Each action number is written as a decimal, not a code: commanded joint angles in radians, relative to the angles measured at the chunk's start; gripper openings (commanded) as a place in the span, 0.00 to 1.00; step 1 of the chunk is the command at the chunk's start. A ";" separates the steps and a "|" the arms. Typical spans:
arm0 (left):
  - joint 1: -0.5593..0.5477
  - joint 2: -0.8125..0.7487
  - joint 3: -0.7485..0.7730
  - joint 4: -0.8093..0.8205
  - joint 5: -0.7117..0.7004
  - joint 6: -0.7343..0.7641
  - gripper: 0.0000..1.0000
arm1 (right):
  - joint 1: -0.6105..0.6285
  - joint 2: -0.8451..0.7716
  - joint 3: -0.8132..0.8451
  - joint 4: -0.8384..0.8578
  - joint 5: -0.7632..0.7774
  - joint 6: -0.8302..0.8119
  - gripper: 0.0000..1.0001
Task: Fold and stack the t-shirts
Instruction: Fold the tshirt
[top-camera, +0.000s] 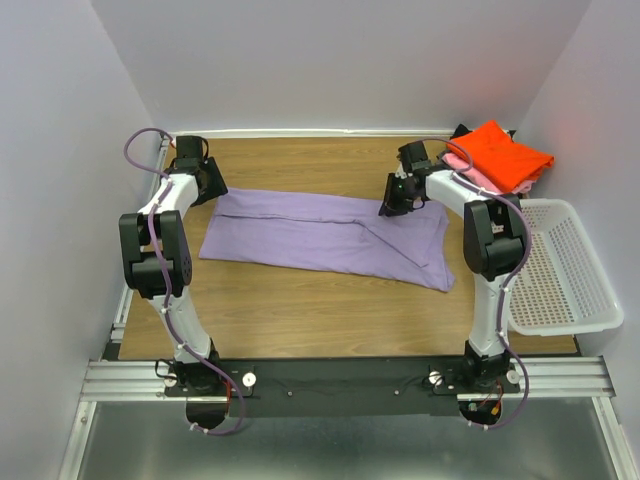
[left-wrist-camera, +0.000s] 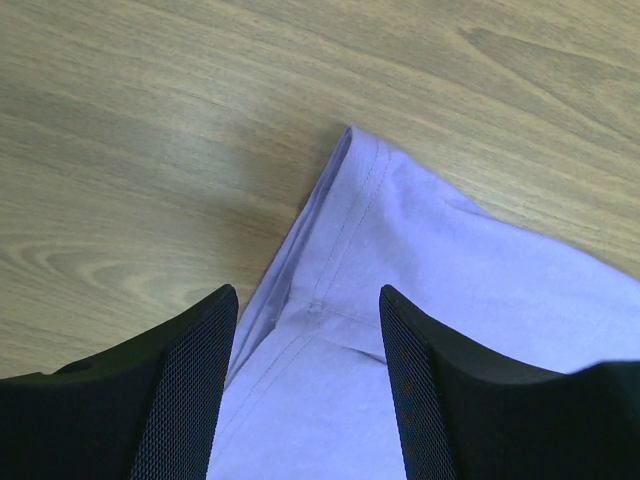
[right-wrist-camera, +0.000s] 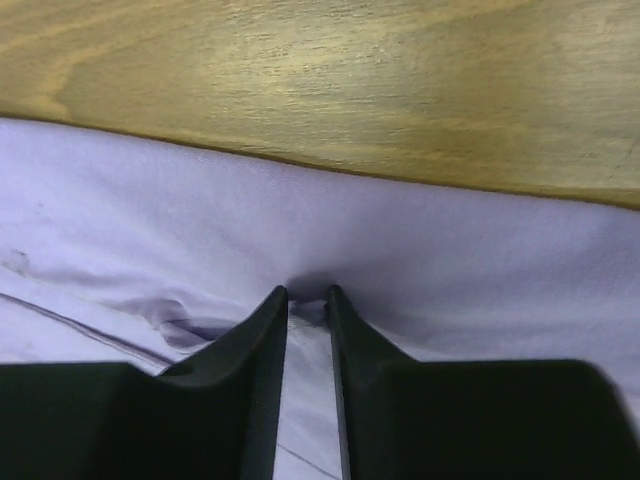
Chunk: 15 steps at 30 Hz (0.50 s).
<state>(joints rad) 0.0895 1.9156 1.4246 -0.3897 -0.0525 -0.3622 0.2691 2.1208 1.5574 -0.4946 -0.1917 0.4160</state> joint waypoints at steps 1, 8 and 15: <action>-0.002 -0.029 -0.007 0.017 -0.001 0.019 0.67 | 0.005 -0.013 -0.014 -0.016 0.031 0.000 0.23; -0.002 -0.036 -0.006 0.018 -0.007 0.026 0.67 | 0.015 -0.071 -0.008 -0.061 0.047 0.004 0.02; -0.002 -0.035 -0.018 0.025 -0.006 0.032 0.67 | 0.058 -0.122 -0.059 -0.119 0.047 0.020 0.02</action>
<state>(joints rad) 0.0895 1.9156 1.4231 -0.3851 -0.0525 -0.3439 0.2920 2.0510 1.5352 -0.5529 -0.1650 0.4217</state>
